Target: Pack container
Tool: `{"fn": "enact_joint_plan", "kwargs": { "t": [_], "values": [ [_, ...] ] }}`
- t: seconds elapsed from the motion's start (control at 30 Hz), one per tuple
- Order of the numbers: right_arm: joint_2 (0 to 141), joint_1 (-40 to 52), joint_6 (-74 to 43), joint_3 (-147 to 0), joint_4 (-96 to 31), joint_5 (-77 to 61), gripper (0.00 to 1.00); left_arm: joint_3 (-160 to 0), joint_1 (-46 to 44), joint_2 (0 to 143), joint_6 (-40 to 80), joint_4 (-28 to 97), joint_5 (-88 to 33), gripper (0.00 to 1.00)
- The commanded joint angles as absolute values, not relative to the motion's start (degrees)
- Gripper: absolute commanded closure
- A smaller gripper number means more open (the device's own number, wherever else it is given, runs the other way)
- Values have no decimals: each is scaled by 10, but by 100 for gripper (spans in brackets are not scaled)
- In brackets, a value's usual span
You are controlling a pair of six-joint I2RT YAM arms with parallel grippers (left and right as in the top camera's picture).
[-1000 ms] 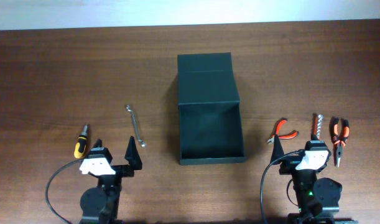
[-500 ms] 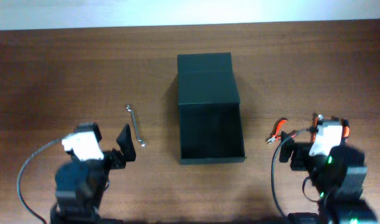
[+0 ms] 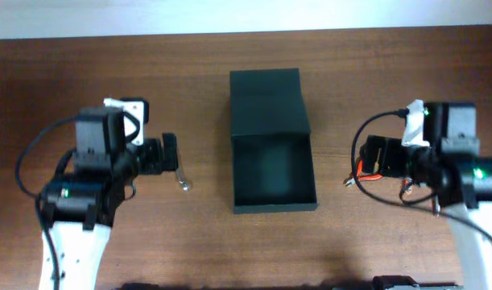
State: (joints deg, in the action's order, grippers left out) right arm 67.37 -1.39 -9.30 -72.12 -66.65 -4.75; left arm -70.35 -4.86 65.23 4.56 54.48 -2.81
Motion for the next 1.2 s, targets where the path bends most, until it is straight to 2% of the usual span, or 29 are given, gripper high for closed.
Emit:
{"fn": "enact_joint_plan", "kwargs": {
  "t": [0.0, 0.17, 0.3, 0.57, 0.93, 1.17],
  "values": [
    [721, -13, -178, -732, -664, -10, 1, -719, -51, 673, 20, 550, -39, 1],
    [789, -12, -338, -730, -648, 13, 1, -719, -51, 675, -14, 550, -39, 1],
    [834, -12, -400, -730, -622, 8, 1, -719, -51, 675, -32, 550, -39, 1],
    [906, -11, -390, -727, -597, -17, 1, -719, -51, 675, -45, 550, -38, 1],
    [1033, -11, -286, -719, -566, -17, 1, -719, -51, 675, -46, 549, -37, 1],
    [1080, -11, -265, -719, -545, -17, 1, -719, -51, 675, -46, 549, -37, 1]
  ]
}}
